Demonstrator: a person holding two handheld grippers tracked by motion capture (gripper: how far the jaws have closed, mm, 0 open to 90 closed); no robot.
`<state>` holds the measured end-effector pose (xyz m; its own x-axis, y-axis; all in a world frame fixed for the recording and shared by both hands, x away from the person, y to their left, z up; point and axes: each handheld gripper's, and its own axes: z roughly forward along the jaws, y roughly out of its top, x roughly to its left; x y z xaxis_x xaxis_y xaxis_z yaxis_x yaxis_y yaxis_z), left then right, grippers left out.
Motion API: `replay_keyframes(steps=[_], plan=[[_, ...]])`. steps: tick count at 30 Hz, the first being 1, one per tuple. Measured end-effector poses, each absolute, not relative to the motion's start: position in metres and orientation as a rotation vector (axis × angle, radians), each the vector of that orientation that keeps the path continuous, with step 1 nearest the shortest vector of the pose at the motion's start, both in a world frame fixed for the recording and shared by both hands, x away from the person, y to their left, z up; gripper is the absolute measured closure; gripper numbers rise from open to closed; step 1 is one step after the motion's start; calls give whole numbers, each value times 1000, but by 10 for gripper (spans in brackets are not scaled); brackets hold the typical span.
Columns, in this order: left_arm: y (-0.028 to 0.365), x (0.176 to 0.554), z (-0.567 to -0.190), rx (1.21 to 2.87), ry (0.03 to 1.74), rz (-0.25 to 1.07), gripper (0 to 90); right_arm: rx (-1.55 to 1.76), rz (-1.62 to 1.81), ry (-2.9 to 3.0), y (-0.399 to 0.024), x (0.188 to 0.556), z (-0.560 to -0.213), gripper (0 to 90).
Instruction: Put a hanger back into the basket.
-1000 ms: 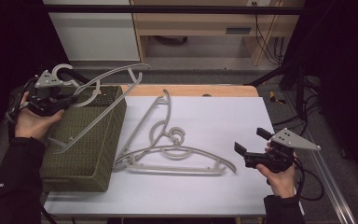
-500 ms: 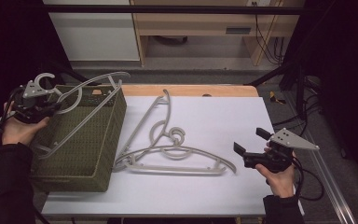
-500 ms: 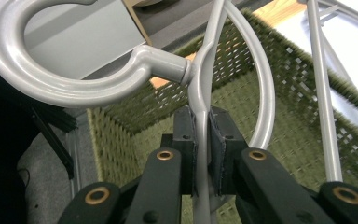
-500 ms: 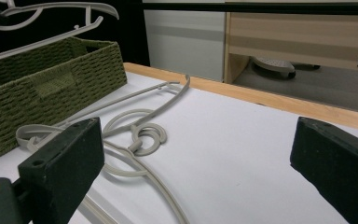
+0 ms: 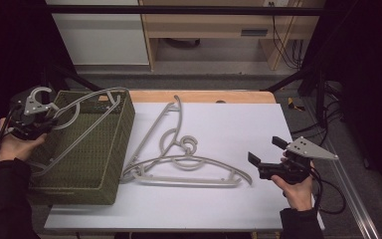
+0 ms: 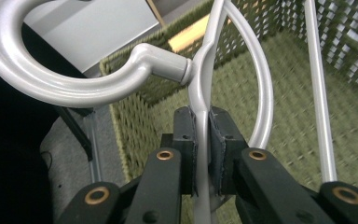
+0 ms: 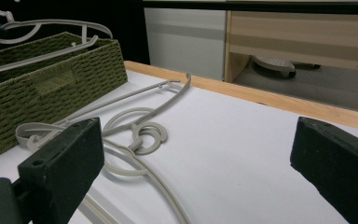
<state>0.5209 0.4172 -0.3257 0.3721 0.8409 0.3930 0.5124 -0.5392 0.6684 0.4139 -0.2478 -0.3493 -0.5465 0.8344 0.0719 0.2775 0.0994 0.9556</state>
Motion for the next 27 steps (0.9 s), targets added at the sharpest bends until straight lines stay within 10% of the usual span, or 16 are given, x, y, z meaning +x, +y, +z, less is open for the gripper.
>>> replay_keyframes(steps=[19,27], plan=[[410,528,-369,2270,1229,1020,797,1083,1461,1882,-247,414,-350,30],[413,516,-351,2089,1330,889,511,1081,1460,1887,-245,414,-351,30]])
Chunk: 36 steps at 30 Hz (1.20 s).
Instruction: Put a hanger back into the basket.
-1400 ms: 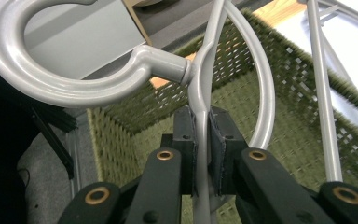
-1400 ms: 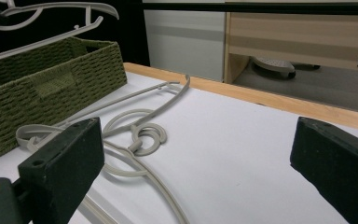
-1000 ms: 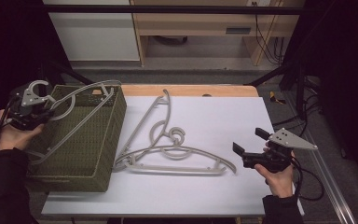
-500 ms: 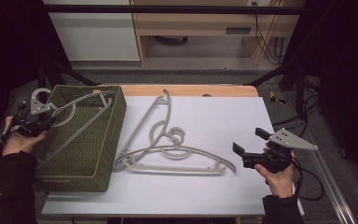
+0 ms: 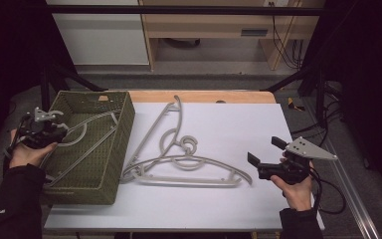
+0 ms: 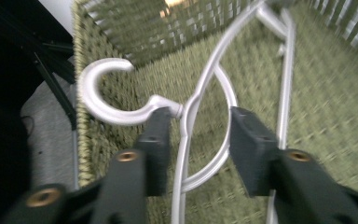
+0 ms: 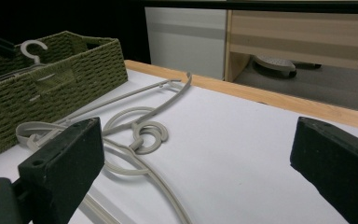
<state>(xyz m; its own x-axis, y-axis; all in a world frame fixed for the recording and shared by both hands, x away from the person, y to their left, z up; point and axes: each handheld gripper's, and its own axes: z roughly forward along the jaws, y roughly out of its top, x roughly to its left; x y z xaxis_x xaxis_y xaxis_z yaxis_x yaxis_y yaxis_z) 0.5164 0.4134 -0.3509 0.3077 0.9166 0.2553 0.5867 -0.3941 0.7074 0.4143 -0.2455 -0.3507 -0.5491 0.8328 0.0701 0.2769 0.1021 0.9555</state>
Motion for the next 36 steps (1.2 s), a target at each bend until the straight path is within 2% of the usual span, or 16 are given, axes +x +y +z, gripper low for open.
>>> replay_keyframes(steps=[2,6,7,15,20,21,26,36], plan=[[405,505,-339,2006,1290,854,431,1083,1455,1894,-244,415,-351,30],[391,491,-329,1955,1218,824,304,1080,1454,1890,-243,414,-351,30],[379,480,-323,1933,1162,812,285,1079,1453,1888,-243,414,-351,30],[336,454,-318,1868,1025,757,182,1085,1443,1884,-244,415,-351,30],[304,449,-321,1921,922,693,170,1092,1436,1884,-244,415,-352,30],[291,449,-323,1956,890,647,161,1091,1436,1886,-244,415,-352,30],[266,448,-327,2001,835,594,134,1088,1438,1890,-244,415,-353,30],[209,450,-335,2086,722,486,137,1081,1438,1895,-243,414,-352,29]])
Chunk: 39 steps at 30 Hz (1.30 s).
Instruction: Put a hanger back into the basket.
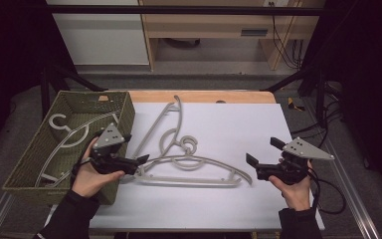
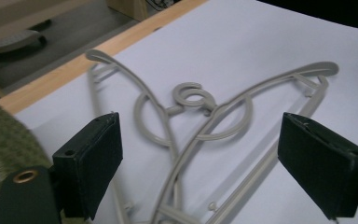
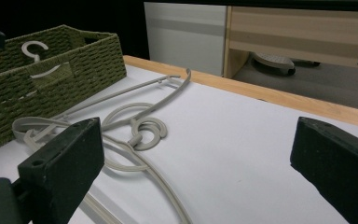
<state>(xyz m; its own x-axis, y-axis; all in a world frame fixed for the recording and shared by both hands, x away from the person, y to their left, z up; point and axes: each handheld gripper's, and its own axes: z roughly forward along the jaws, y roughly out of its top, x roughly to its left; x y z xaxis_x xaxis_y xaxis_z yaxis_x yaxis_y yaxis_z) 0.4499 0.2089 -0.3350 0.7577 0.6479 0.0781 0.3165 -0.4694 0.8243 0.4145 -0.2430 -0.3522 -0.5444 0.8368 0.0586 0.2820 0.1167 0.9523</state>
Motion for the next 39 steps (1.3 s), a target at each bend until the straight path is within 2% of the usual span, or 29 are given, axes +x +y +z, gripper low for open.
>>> replay_keyframes(steps=[4,14,20,23,25,28,34,39], plan=[[182,460,-352,2158,715,442,137,1084,1436,1893,-243,414,-352,30],[150,475,-396,2296,744,409,149,1073,1442,1897,-243,413,-351,29],[132,496,-427,2392,792,402,213,1062,1454,1900,-242,412,-351,29],[127,506,-438,2427,824,442,258,1067,1453,1903,-241,413,-351,30],[124,511,-445,2479,841,504,325,1068,1453,1907,-241,413,-351,30],[126,520,-451,2510,862,487,378,1066,1450,1906,-240,413,-351,30],[131,523,-450,2512,887,525,635,1063,1451,1911,-240,413,-352,29],[128,522,-450,2557,851,561,666,1063,1453,1909,-239,413,-351,29]])
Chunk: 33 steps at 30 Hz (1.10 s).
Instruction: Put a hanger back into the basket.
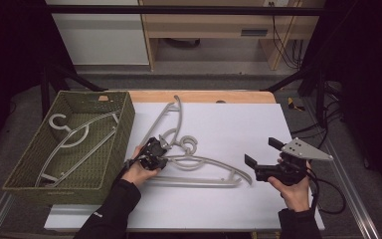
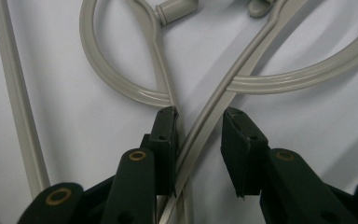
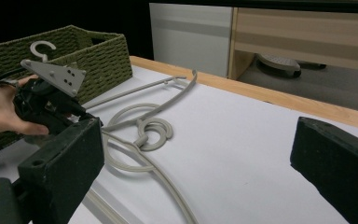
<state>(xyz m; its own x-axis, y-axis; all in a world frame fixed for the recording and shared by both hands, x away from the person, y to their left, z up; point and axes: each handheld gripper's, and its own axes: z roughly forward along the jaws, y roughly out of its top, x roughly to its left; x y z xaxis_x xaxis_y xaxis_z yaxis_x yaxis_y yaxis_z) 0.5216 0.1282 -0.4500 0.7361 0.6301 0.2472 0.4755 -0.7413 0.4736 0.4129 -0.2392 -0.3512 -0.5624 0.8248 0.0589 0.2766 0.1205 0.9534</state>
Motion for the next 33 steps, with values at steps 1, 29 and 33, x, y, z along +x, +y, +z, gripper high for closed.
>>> replay_keyframes(steps=[1,29,33], plan=[[127,521,-450,2573,840,574,672,1062,1449,1909,-239,413,-351,29],[114,503,-426,2642,782,534,820,1061,1451,1911,-239,413,-351,29],[106,489,-433,2635,791,497,820,1060,1449,1908,-240,413,-351,29]])
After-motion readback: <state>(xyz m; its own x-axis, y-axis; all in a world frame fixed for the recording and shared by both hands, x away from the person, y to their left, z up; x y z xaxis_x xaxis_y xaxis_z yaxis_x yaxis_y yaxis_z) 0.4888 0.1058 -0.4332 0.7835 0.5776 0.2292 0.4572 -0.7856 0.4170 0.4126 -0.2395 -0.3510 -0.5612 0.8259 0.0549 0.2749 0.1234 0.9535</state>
